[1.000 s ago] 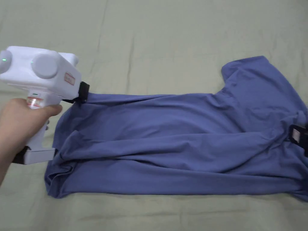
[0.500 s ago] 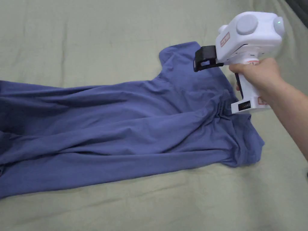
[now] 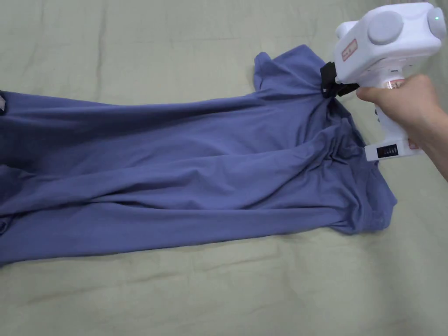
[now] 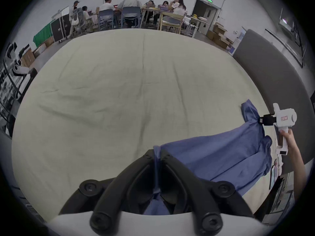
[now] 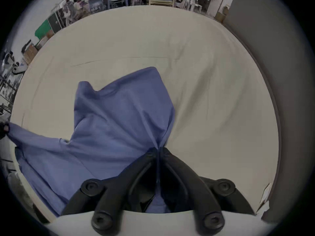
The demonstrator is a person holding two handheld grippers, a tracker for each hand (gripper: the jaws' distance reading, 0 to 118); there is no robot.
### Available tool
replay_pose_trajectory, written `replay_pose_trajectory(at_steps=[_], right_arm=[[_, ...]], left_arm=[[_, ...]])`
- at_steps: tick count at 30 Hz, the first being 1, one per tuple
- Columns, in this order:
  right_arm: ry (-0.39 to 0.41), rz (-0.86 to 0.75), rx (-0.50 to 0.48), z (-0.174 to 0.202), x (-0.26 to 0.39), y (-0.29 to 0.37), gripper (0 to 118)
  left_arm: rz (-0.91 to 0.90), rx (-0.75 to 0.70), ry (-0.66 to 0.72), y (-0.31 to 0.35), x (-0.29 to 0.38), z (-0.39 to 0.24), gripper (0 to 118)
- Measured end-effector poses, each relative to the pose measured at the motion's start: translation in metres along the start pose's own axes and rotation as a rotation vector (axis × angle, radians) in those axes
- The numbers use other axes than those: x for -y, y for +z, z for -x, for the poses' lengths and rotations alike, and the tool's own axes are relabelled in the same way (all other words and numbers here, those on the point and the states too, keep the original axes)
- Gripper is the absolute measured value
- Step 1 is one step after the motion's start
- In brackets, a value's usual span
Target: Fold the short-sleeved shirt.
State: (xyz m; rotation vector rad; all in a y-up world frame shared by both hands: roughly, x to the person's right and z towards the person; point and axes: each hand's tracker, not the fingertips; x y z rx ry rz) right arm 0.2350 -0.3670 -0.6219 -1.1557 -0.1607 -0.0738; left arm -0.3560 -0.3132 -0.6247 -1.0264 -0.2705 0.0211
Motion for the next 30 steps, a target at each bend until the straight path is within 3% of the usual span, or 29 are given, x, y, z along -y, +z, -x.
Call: replay_pose_trajectory(at_steps=[3, 9, 13, 17, 20, 29, 30], right_arm=[[0.064, -0.102, 0.04, 0.003, 0.009, 0.025, 4], [0.092, -0.282, -0.019, 0.008, 0.067, 0.111, 4], [0.056, -0.342, -0.042, -0.005, 0.126, 0.152, 4], [0.019, -0.295, -0.107, -0.012, 0.191, 0.157, 4], [0.01, -0.205, -0.094, -0.017, 0.223, 0.14, 4], [-0.003, -0.108, -0.087, -0.006, 0.24, 0.111, 4], [-0.003, -0.108, -0.087, -0.004, 0.241, 0.111, 4]], left_arm=[[-0.009, 0.01, -0.001, 0.014, 0.005, 0.0, 3], [-0.054, 0.023, -0.035, 0.063, 0.036, 0.0, 3], [-0.035, 0.001, -0.044, 0.083, 0.073, 0.007, 3], [0.104, -0.034, -0.06, 0.065, 0.113, 0.01, 3], [0.18, -0.057, -0.074, 0.044, 0.135, 0.005, 3], [0.23, -0.143, -0.137, 0.013, 0.141, -0.012, 3], [0.225, -0.143, -0.133, 0.014, 0.141, -0.011, 11]])
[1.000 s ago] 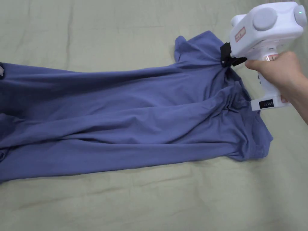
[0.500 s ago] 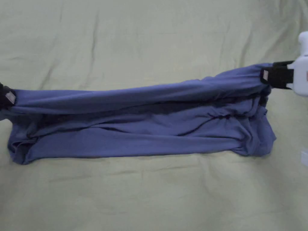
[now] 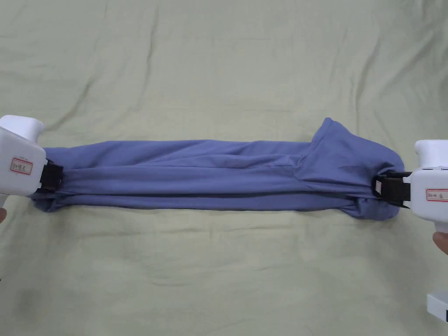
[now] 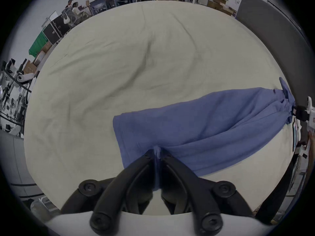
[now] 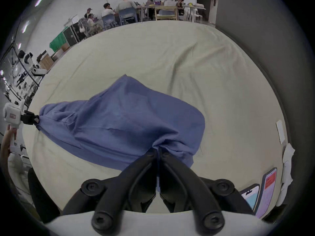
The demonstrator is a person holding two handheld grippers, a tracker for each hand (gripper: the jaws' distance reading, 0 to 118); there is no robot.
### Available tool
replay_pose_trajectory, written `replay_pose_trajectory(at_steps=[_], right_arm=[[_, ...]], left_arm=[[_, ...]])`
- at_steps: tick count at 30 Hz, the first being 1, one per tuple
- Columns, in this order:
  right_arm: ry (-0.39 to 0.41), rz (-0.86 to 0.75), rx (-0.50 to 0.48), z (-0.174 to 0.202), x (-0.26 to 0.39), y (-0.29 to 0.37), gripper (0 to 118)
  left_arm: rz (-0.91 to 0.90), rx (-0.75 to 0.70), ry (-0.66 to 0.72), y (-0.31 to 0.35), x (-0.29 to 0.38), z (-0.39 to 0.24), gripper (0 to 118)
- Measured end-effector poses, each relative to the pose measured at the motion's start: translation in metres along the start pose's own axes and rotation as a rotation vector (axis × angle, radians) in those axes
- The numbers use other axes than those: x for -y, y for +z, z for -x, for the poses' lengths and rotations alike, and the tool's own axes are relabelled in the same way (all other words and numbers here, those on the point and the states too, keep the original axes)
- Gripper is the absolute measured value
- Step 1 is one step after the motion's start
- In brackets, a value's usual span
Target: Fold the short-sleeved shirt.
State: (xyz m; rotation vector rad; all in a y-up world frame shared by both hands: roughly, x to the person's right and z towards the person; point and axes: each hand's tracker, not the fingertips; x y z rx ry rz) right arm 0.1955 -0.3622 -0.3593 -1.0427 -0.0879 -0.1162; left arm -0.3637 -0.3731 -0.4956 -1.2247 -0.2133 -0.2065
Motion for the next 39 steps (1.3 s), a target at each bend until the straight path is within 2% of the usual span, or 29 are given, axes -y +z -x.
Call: replay_pose_trajectory(at_steps=[1, 2, 3, 4, 6, 8, 13, 15, 18, 19, 20, 21, 22, 23, 24, 25, 27, 28, 29, 32, 33, 34, 35, 37, 39], right_arm=[[0.002, -0.001, 0.002, 0.002, 0.001, 0.001, 18], [0.001, 0.0, 0.002, 0.004, 0.001, 0.004, 52], [0.004, 0.003, 0.012, 0.008, 0.002, 0.008, 92], [0.015, 0.007, 0.031, 0.013, 0.004, 0.013, 118], [0.043, -0.088, 0.04, 0.024, 0.009, 0.037, 118], [0.029, -0.14, 0.023, 0.037, 0.004, 0.065, 118], [0.013, -0.395, 0.046, 0.071, 0.004, 0.137, 118], [0.039, -0.499, 0.044, 0.082, 0.006, 0.161, 118], [0.077, -0.577, 0.086, 0.101, 0.012, 0.185, 118], [0.081, -0.562, 0.08, 0.102, 0.012, 0.189, 117], [0.101, -0.552, 0.066, 0.106, 0.012, 0.19, 109], [0.113, -0.545, 0.053, 0.109, 0.012, 0.19, 83], [0.11, -0.545, 0.056, 0.111, 0.011, 0.186, 3], [0.092, -0.572, 0.076, 0.113, 0.012, 0.183, 2], [0.092, -0.556, 0.065, 0.113, 0.011, 0.183, 2], [0.099, -0.511, 0.038, 0.114, 0.008, 0.183, 2], [0.092, -0.53, 0.029, 0.111, 0.008, 0.175, 2], [0.099, -0.523, 0.028, 0.112, 0.006, 0.174, 2], [0.107, -0.51, 0.037, 0.113, 0.005, 0.172, 2], [0.096, -0.49, 0.018, 0.108, 0.003, 0.163, 2], [0.088, -0.482, 0.008, 0.107, 0.004, 0.162, 2], [0.083, -0.476, 0.001, 0.106, 0.005, 0.16, 2], [0.083, -0.465, -0.004, 0.105, 0.004, 0.154, 2], [0.092, -0.443, -0.001, 0.106, 0.006, 0.148, 2], [0.114, -0.406, 0.007, 0.108, 0.006, 0.138, 2]], left_arm=[[-0.008, 0.001, 0.013, 0.001, 0.001, 0.001, 44], [-0.026, 0.0, 0.025, 0.005, 0.005, 0.002, 71], [-0.043, -0.011, 0.031, 0.01, 0.008, 0.002, 84], [-0.063, -0.017, 0.036, 0.015, 0.013, 0.006, 84], [-0.161, -0.024, 0.063, 0.041, 0.021, 0.005, 84], [-0.273, -0.015, 0.106, 0.077, 0.03, 0.004, 84], [-0.632, -0.053, 0.149, 0.181, 0.061, -0.013, 84], [-0.736, -0.105, 0.104, 0.216, 0.074, -0.023, 85], [-0.75, -0.159, -0.033, 0.241, 0.083, -0.034, 100], [-0.721, -0.153, -0.039, 0.24, 0.083, -0.034, 100], [-0.702, -0.12, -0.015, 0.232, 0.083, -0.032, 95], [-0.689, -0.065, -0.022, 0.226, 0.082, -0.029, 66], [-0.667, -0.049, -0.021, 0.215, 0.079, -0.027, 0], [-0.687, -0.121, 0.016, 0.198, 0.082, -0.032, 0], [-0.634, -0.13, 0.004, 0.185, 0.078, -0.034, 0], [-0.607, -0.12, -0.016, 0.174, 0.078, -0.035, 0], [-0.631, -0.106, 0.0, 0.156, 0.079, -0.038, 0], [-0.623, -0.102, 0.007, 0.18, 0.074, -0.03, 0], [-0.607, -0.101, 0.008, 0.175, 0.072, -0.029, 0], [-0.525, -0.065, 0.073, 0.15, 0.058, -0.015, 0], [-0.468, -0.018, 0.111, 0.134, 0.052, -0.007, 12], [-0.408, 0.045, 0.162, 0.114, 0.045, 0.005, 65], [-0.331, 0.101, 0.208, 0.092, 0.039, 0.014, 92], [-0.273, 0.104, 0.227, 0.051, 0.031, 0.019, 93], [-0.206, -0.009, 0.182, 0.019, 0.026, 0.017, 93]])
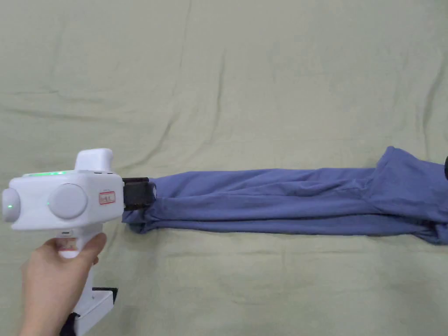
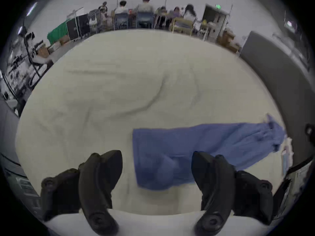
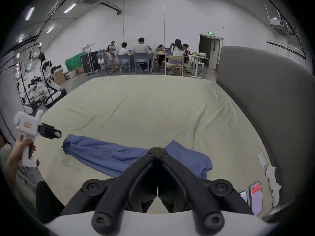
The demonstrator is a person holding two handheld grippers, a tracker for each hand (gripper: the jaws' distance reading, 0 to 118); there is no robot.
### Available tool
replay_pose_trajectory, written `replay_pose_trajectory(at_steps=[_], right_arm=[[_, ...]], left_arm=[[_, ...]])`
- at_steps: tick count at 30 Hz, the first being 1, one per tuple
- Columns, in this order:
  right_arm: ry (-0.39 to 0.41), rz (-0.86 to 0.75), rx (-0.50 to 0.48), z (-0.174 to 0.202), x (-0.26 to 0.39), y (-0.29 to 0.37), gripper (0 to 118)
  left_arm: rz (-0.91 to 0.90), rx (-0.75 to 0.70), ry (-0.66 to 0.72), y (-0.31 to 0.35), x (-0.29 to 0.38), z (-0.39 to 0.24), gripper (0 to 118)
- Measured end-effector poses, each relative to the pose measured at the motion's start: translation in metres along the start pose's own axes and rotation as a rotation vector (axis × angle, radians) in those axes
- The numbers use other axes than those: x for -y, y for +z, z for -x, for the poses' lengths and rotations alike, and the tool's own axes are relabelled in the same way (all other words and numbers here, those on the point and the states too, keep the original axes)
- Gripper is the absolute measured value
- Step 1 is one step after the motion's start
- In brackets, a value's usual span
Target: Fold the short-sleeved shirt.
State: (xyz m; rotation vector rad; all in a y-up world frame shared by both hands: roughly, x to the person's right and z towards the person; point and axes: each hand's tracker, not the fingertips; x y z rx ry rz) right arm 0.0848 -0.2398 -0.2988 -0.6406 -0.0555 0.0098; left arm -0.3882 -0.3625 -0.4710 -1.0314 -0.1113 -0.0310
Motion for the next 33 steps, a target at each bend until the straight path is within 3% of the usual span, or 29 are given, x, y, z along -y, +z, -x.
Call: replay_pose_trajectory(at_steps=[4, 6, 8, 9, 11, 13, 14, 21, 26, 30, 33], right_arm=[[0.011, 0.045, -0.007, 0.002, 0.006, -0.013, 2], [0.014, 0.06, -0.006, 0.003, 0.007, -0.019, 2], [0.013, 0.074, -0.012, 0.005, 0.011, -0.024, 2], [0.01, 0.079, -0.021, 0.006, 0.012, -0.026, 2], [0.005, 0.091, -0.031, 0.009, 0.013, -0.031, 2], [0.005, 0.101, -0.038, 0.012, 0.016, -0.032, 2], [0.008, 0.106, -0.039, 0.013, 0.016, -0.033, 2], [0.016, 0.105, -0.035, 0.009, 0.02, -0.026, 2], [-0.013, 0.085, -0.027, -0.006, 0.021, -0.019, 2], [-0.027, 0.073, -0.007, -0.02, 0.024, -0.015, 2], [-0.055, 0.059, -0.002, -0.032, 0.027, -0.008, 2]], left_arm=[[0.103, 0.058, 0.07, -0.049, 0.01, 0.004, 93], [0.042, 0.064, 0.14, -0.043, 0.014, 0.006, 93], [-0.007, 0.089, 0.1, -0.031, 0.021, 0.003, 88], [-0.005, 0.092, 0.084, -0.028, 0.02, 0.007, 75], [-0.017, 0.108, 0.112, -0.017, 0.018, 0.017, 27], [0.001, 0.195, 0.157, -0.013, 0.012, 0.031, 6], [0.022, 0.204, 0.191, -0.011, 0.011, 0.031, 6], [-0.065, 0.124, 0.093, 0.046, -0.014, 0.055, 6], [-0.076, -0.195, -0.036, 0.083, -0.026, 0.046, 6], [-0.067, -0.167, -0.181, 0.086, -0.029, -0.012, 6], [-0.07, -0.004, -0.225, 0.08, -0.03, -0.075, 6]])
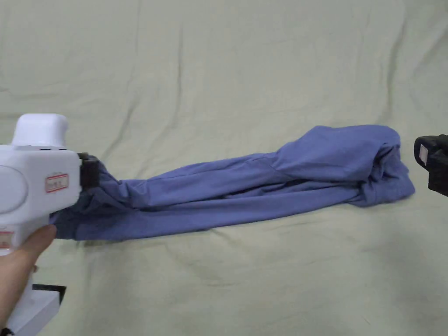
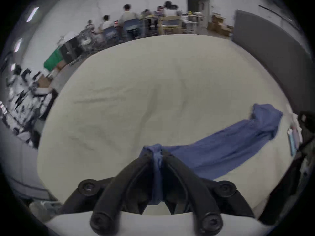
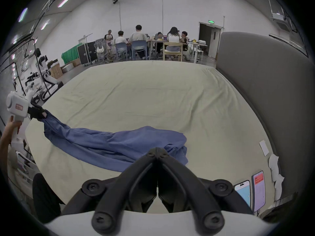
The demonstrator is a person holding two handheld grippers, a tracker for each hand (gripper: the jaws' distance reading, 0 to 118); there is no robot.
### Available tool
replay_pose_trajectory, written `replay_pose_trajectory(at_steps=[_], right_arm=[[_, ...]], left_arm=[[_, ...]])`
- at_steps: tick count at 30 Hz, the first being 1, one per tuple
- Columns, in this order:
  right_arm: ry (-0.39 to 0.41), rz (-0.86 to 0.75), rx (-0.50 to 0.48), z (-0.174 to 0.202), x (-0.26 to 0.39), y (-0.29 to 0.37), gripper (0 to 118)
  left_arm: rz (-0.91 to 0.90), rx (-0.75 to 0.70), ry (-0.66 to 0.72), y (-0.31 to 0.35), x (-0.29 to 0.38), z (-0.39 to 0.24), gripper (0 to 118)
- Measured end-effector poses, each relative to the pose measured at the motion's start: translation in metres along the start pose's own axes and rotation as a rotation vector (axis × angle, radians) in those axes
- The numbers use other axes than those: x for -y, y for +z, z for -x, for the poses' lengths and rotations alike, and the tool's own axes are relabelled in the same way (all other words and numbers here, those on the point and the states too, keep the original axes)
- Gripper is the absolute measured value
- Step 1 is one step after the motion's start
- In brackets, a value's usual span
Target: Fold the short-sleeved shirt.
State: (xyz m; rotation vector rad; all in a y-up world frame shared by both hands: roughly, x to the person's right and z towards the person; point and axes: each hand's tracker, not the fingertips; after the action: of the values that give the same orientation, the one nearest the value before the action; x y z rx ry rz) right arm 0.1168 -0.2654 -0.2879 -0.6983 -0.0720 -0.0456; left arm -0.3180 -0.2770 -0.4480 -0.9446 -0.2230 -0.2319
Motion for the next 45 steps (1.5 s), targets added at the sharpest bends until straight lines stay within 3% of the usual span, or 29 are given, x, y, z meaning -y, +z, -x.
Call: replay_pose_trajectory(at_steps=[9, 11, 15, 16, 18, 19, 21, 24, 25, 26, 27, 30, 32, 35, 38, 45], right_arm=[[-0.043, -0.016, 0.05, -0.033, 0.01, 0.016, 2], [-0.059, -0.011, 0.063, -0.04, 0.014, 0.018, 2], [-0.078, -0.001, 0.086, -0.051, 0.02, 0.023, 2], [-0.08, 0.001, 0.09, -0.052, 0.02, 0.024, 2], [-0.081, 0.006, 0.093, -0.055, 0.021, 0.025, 2], [-0.082, 0.008, 0.093, -0.055, 0.022, 0.026, 2], [-0.091, 0.011, 0.086, -0.056, 0.022, 0.025, 2], [-0.103, 0.01, 0.07, -0.054, 0.022, 0.02, 2], [-0.104, 0.011, 0.063, -0.053, 0.022, 0.019, 2], [-0.103, 0.011, 0.058, -0.05, 0.021, 0.017, 2], [-0.099, 0.011, 0.054, -0.045, 0.021, 0.017, 2], [-0.081, 0.022, 0.047, -0.038, 0.02, 0.011, 2], [-0.065, 0.032, 0.049, -0.035, 0.021, 0.008, 2], [-0.038, 0.053, 0.064, -0.031, 0.022, 0.006, 2], [-0.027, 0.074, 0.079, -0.032, 0.025, 0.003, 2], [-0.037, 0.096, 0.068, -0.033, 0.03, -0.001, 2]], left_arm=[[0.062, 0.352, -0.09, -0.055, -0.041, -0.173, 6], [0.102, 0.397, -0.101, -0.075, -0.046, -0.199, 6], [0.186, 0.353, -0.11, -0.109, -0.054, -0.223, 7], [0.204, 0.381, -0.06, -0.112, -0.056, -0.219, 19], [0.244, 0.542, 0.076, -0.11, -0.063, -0.196, 63], [0.24, 0.594, 0.128, -0.101, -0.064, -0.186, 77], [0.102, 0.566, 0.153, -0.062, -0.07, -0.154, 78], [-0.051, 0.401, 0.131, -0.006, -0.063, -0.109, 79], [-0.062, 0.365, 0.127, 0.003, -0.056, -0.098, 73], [-0.081, 0.333, 0.118, 0.01, -0.043, -0.09, 45], [-0.087, 0.32, 0.063, 0.011, -0.036, -0.087, 0], [0.064, 0.294, 0.066, -0.019, -0.017, -0.099, 0], [0.113, 0.307, -0.014, -0.046, -0.012, -0.13, 0], [0.186, 0.412, -0.056, -0.076, -0.01, -0.184, 0], [0.199, 0.409, -0.173, -0.097, -0.018, -0.236, 0], [0.154, 0.655, -0.16, -0.075, -0.037, -0.274, 0]])
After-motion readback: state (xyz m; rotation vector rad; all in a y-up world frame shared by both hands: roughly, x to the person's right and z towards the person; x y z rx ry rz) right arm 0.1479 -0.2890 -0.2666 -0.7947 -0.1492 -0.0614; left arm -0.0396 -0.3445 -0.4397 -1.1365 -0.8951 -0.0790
